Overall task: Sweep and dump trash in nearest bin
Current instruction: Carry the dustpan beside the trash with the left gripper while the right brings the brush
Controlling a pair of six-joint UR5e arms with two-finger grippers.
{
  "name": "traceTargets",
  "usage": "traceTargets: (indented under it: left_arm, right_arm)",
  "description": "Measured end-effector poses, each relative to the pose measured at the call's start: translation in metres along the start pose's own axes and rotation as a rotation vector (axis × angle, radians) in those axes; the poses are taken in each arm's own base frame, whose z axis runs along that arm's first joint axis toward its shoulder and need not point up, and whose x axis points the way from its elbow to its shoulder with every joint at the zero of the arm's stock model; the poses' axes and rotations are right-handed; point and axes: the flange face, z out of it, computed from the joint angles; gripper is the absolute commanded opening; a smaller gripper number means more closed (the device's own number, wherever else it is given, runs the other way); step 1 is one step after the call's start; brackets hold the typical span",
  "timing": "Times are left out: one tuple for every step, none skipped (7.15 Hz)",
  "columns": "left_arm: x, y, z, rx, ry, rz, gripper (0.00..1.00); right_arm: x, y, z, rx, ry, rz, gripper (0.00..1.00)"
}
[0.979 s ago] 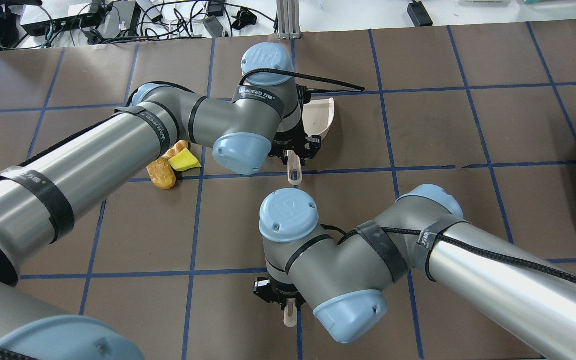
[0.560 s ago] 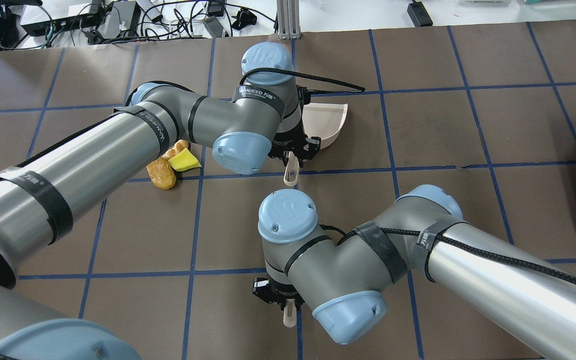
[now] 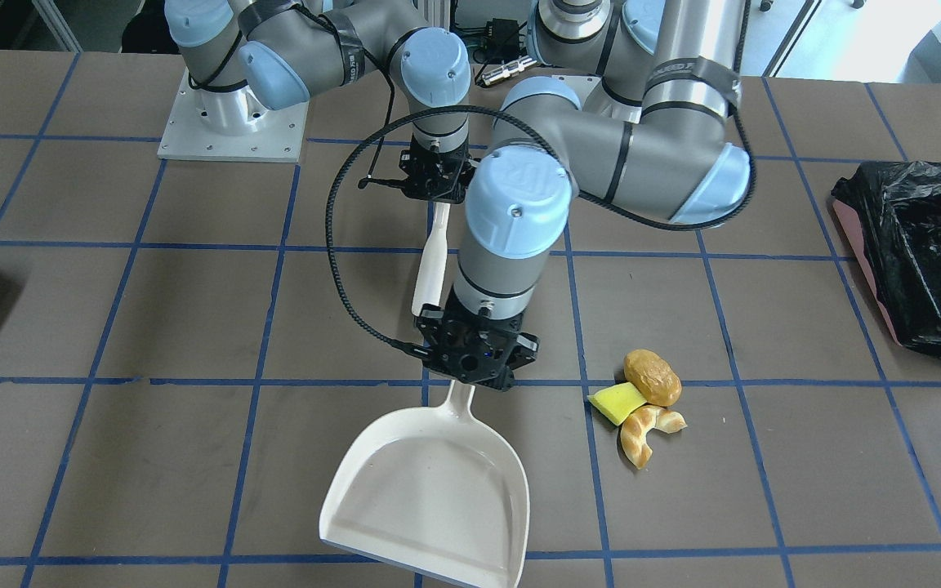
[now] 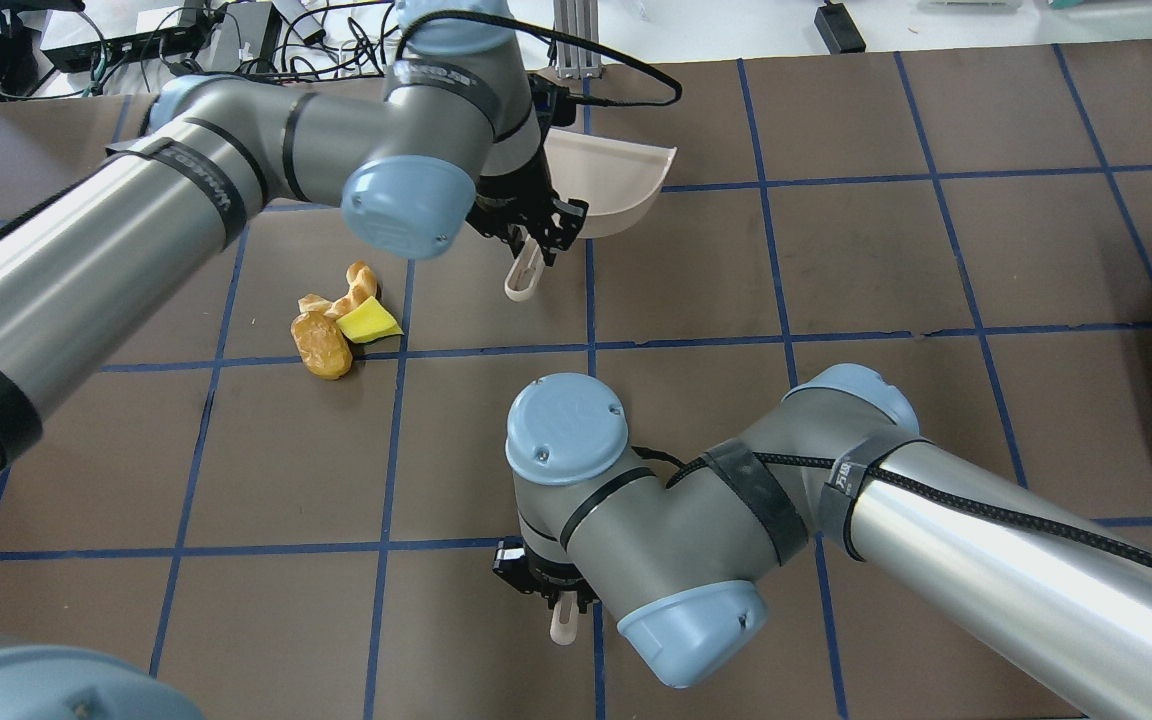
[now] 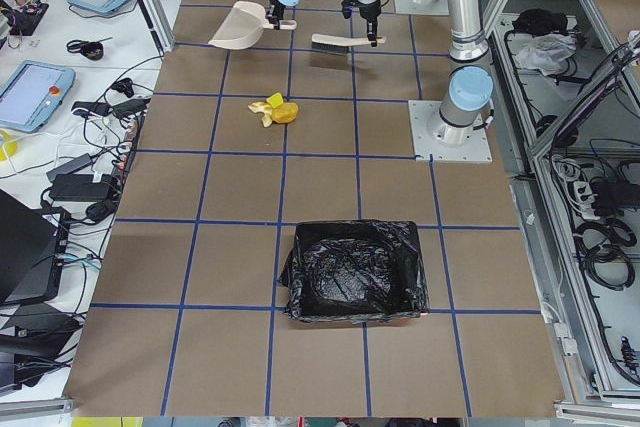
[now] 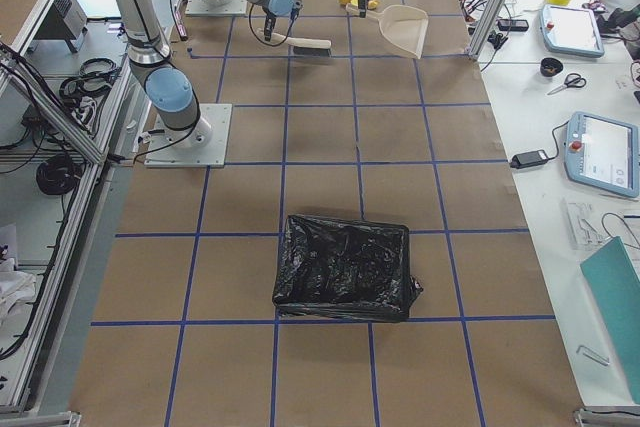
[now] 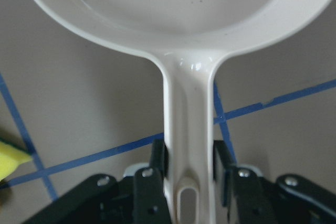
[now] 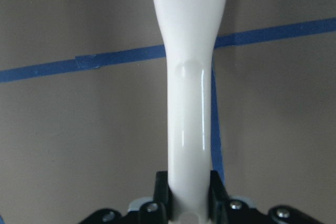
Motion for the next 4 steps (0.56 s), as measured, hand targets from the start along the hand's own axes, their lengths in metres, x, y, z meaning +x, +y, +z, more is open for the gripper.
traceTargets:
  left_arm:
    - [-0.054,-0.001,-0.025,0.002,-0.007,0.042,0.00]
    - [-0.111,0.007,-0.046,-0.001,-0.026,0.102,0.00]
    - [-0.171,0.021,-0.062,-0.015,-0.051,0.180,0.00]
    - [-0.232,0.041,-0.074,-0.039,-0.061,0.265,0.00]
  right_arm:
    - [-0.004,-0.004,-0.006,0.030,-0.014,0.012,0.00]
    - [-0.010,-0.012,-0.015,0.062,-0.017,0.017,0.00]
    - [-0.019,-0.023,-0.024,0.089,-0.005,0.021,0.00]
    - [-0.029,-0.033,-0.033,0.095,0.006,0.026,0.00]
